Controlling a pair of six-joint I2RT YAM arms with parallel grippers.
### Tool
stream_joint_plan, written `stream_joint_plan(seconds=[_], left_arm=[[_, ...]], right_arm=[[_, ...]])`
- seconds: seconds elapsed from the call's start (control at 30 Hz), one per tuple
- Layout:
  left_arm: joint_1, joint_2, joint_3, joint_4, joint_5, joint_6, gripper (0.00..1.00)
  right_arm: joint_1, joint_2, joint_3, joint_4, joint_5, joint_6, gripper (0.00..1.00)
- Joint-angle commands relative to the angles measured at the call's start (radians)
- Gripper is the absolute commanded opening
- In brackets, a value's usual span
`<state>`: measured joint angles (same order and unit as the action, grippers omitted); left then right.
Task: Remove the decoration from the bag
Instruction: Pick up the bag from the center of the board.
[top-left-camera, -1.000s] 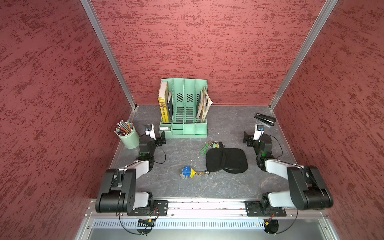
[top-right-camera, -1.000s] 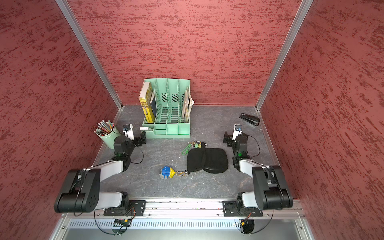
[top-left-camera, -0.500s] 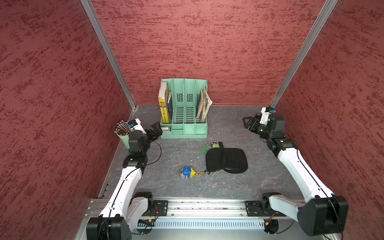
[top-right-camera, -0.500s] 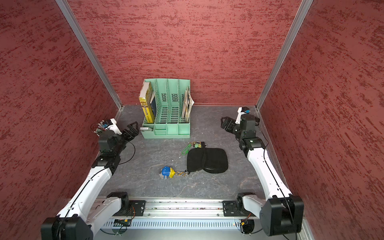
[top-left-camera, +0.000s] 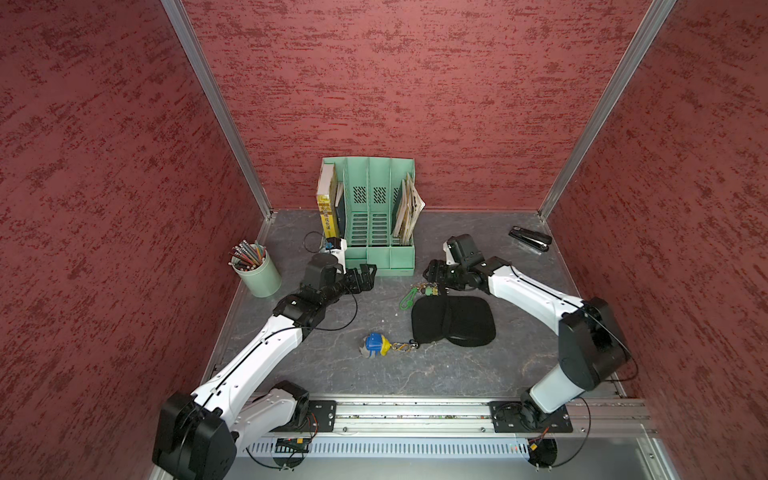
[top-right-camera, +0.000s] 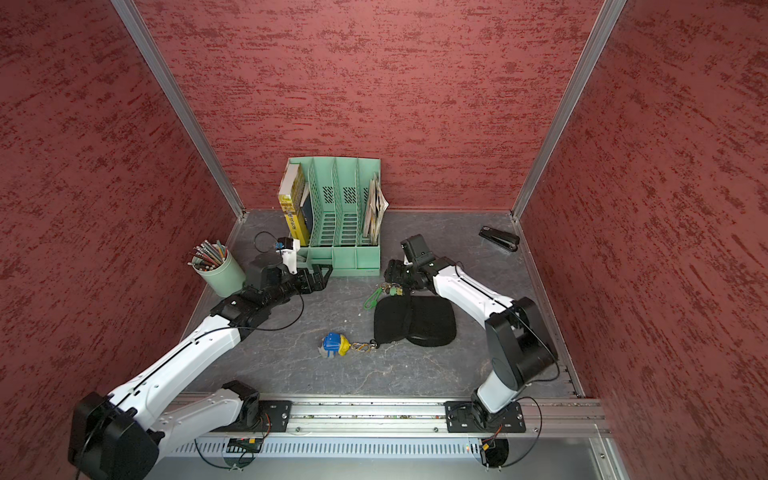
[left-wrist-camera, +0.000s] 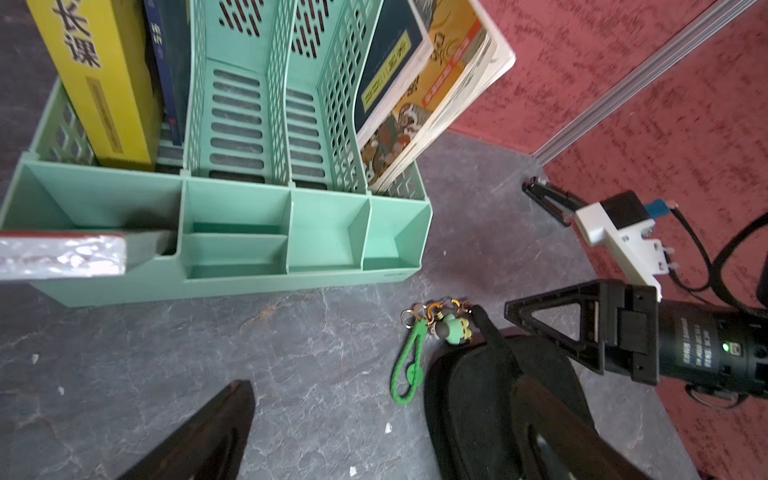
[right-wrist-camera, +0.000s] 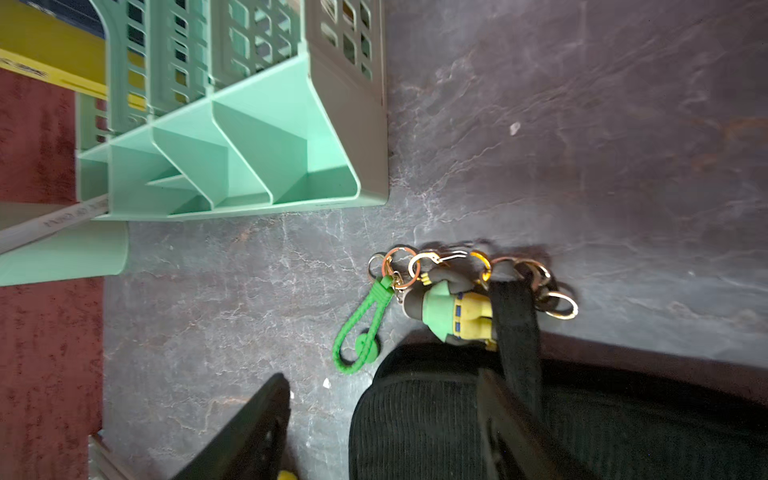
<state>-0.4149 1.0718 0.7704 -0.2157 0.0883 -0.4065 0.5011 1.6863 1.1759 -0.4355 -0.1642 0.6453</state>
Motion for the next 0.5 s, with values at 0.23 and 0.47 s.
stream_joint_plan(seconds=[0.23, 0.47], left_arm=[[-0.027, 0.037, 0.015, 0.012, 0.022, 0.035, 1.0], [-0.039, 0.051, 0.017, 0.017, 0.027, 0.042, 1.0]], right_arm=[[0.008, 0.067, 0.062, -0.125, 0.206, 0.036, 0.74], [0.007, 0.121, 0.076, -0.16, 0.209, 0.068, 0.75]])
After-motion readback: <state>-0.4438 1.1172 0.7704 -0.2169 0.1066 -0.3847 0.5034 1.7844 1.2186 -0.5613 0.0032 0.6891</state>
